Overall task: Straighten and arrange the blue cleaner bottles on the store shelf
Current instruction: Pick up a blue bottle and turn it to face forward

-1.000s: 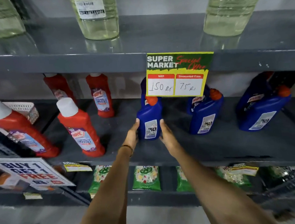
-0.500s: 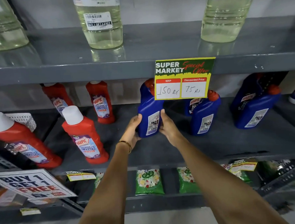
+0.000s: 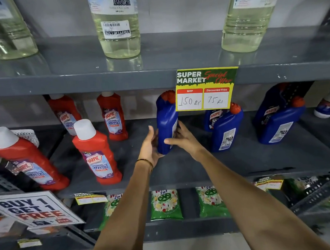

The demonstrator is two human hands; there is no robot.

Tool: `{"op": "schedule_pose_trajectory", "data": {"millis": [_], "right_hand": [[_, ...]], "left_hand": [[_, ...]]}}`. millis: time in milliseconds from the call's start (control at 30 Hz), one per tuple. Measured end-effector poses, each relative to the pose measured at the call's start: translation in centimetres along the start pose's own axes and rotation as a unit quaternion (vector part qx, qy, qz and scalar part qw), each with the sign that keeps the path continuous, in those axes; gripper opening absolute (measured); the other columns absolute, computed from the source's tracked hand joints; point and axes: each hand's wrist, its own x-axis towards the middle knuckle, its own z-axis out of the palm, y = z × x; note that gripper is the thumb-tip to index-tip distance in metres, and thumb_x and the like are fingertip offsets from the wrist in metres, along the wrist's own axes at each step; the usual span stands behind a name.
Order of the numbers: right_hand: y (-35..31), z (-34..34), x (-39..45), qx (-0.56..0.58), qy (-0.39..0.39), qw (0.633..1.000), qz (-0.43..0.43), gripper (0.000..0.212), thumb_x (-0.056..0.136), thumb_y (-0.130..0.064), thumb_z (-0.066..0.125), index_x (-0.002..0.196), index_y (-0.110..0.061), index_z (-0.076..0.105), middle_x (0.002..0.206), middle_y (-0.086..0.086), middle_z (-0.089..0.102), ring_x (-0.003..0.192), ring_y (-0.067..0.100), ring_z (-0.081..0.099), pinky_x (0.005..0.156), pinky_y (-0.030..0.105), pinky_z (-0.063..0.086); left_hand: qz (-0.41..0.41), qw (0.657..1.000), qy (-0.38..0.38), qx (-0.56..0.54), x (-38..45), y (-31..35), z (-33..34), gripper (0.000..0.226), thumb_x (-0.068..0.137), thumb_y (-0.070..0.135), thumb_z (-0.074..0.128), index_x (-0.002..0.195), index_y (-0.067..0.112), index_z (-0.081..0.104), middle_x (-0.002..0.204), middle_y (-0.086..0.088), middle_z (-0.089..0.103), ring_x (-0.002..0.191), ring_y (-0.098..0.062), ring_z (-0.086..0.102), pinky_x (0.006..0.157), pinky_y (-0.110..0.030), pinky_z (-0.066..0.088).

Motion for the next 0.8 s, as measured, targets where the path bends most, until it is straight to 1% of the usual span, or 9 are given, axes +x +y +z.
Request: {"op": "schedule_pose_trajectory", "data": {"millis": [100,267,367,433,533,567,633,700,800], "right_hand": [[-0.1,1.0,-0.1,-0.027,0.025,0.999,-0.015,0.093,0.060,-0.029,0.082,0.136,-0.034,0.029,0.128,-0.008,0.053,0.118,0.012,0.051,0.100,0.037,0.044],[-0.2,1.1,0.0,-0.062,0.062,0.996,-0.021,0.088,0.061,-0.031,0.082,0.135,-0.029,0.034,0.133,0.001,0.052,0.121,0.020,0.049,0.101,0.041,0.043],[-0.2,1.1,0.1,-0.075,0.058,0.995,-0.010,0.087,0.061,-0.032,0.081,0.135,-0.030,0.035,0.136,0.005,0.046,0.123,0.022,0.046,0.102,0.043,0.042],[0.0,0.9,0.2,-0.083,0.049,0.995,-0.005,0.081,0.062,-0.030,0.081,0.132,-0.029,0.040,0.135,0.007,0.045,0.121,0.022,0.047,0.103,0.045,0.042],[0.2,0.2,0.4,-0.060,0.008,0.998,0.007,0.065,0.064,-0.021,0.080,0.121,-0.029,0.050,0.128,0.005,0.053,0.117,0.020,0.052,0.102,0.045,0.043],[0.1,0.0,0.4,-0.056,-0.006,0.998,0.011,0.059,0.064,-0.019,0.079,0.115,-0.031,0.053,0.124,0.003,0.057,0.115,0.018,0.054,0.101,0.043,0.044],[-0.3,-0.4,0.5,-0.047,-0.029,0.998,0.019,0.055,0.063,-0.014,0.079,0.107,-0.036,0.054,0.118,0.001,0.062,0.112,0.017,0.056,0.097,0.038,0.047],[-0.5,-0.8,0.8,-0.029,-0.044,0.998,0.029,0.062,0.062,-0.008,0.078,0.113,-0.032,0.052,0.119,0.003,0.063,0.112,0.020,0.057,0.094,0.035,0.048],[-1.0,-1.1,1.2,-0.034,-0.053,0.997,0.044,0.073,0.061,-0.001,0.077,0.123,-0.021,0.044,0.121,0.006,0.060,0.112,0.021,0.056,0.097,0.040,0.047]], "left_hand": [[-0.003,1.000,0.001,-0.015,-0.1,0.0,0.4,0.053,0.089,0.056,0.035,0.122,0.022,0.058,0.125,-0.004,0.063,0.114,-0.026,0.058,0.092,-0.046,0.047],[0.026,0.999,0.021,0.017,-0.2,-0.4,0.5,0.036,0.092,0.028,0.048,0.127,0.020,0.052,0.127,-0.007,0.059,0.111,-0.027,0.057,0.088,-0.052,0.048],[-0.001,1.000,0.014,-0.021,-0.1,-0.8,0.0,0.048,0.089,0.026,0.053,0.134,0.019,0.040,0.127,-0.007,0.057,0.105,-0.024,0.059,0.082,-0.049,0.050],[-0.039,0.999,-0.005,-0.029,0.1,-0.8,-0.6,0.058,0.088,0.026,0.054,0.140,0.016,0.030,0.135,-0.010,0.053,0.110,-0.027,0.057,0.082,-0.050,0.050],[-0.074,0.997,-0.025,-0.028,0.4,-0.9,-1.2,0.067,0.088,0.025,0.055,0.144,0.016,0.019,0.139,-0.013,0.048,0.113,-0.030,0.055,0.082,-0.054,0.049],[-0.078,0.996,-0.027,-0.030,0.4,-1.1,-1.4,0.066,0.088,0.024,0.055,0.144,0.016,0.021,0.137,-0.013,0.049,0.112,-0.030,0.056,0.082,-0.054,0.049],[-0.073,0.996,-0.035,-0.024,0.4,-1.4,-1.5,0.055,0.086,0.023,0.058,0.136,0.019,0.036,0.127,-0.010,0.055,0.107,-0.028,0.058,0.080,-0.051,0.052],[-0.062,0.997,-0.045,0.000,0.4,-1.6,-1.5,0.048,0.080,0.024,0.064,0.125,0.024,0.047,0.119,-0.007,0.059,0.104,-0.026,0.060,0.077,-0.047,0.054],[-0.050,0.997,-0.045,0.025,0.7,-1.7,-1.6,0.061,0.065,0.027,0.074,0.121,0.026,0.051,0.113,-0.004,0.063,0.102,-0.026,0.063,0.082,-0.043,0.053]]}}
